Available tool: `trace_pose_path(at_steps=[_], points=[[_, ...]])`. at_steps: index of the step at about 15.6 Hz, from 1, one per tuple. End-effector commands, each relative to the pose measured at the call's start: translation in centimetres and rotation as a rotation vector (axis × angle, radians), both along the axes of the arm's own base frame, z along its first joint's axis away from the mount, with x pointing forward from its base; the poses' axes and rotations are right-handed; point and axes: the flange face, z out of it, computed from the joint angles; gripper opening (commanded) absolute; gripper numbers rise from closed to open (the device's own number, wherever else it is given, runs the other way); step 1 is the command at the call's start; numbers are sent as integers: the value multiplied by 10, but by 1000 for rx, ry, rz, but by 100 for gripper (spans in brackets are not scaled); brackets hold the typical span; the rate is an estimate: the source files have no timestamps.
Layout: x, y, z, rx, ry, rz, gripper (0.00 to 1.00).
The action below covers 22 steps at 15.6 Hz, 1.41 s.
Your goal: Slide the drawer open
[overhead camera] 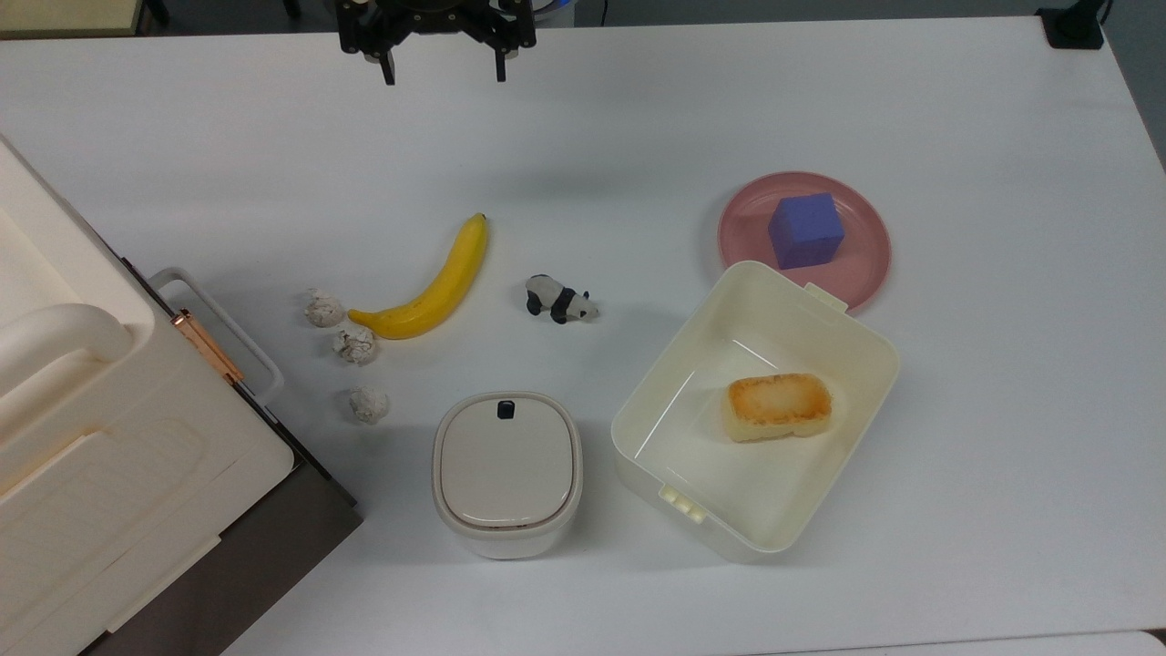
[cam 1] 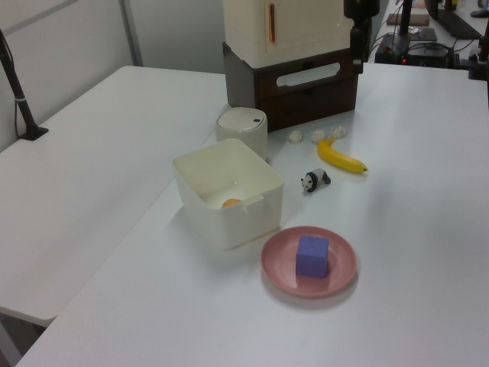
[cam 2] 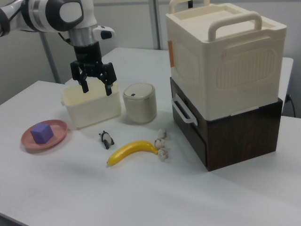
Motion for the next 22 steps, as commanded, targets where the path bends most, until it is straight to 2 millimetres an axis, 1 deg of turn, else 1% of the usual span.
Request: trace_pose_path(at_steps=[1,3,5,6,7,9,11,13,14,16,18,20,22], points=[[-4,-2,3,-13,7,66,100],[-5,-2,1,-5,26,241,100],[-5,-7,-8,-11,59,426,100],[-4,-14,-11,-26,70,499,100],[-1,-22,-18,-26,86,572,100],[11,-40,-29,-30,63,661,100],[24,-44,-51,-66,22,690,100],[30,-50,-73,-145,-15,722,100],[34,-58,-83,-181,-58,729,100],[38,-69,-92,-211,-116,726,100],[46,-88,-99,-233,-182,676,100],[57,-106,-110,-257,-238,634,100],[65,-112,-122,-287,-270,644,100]])
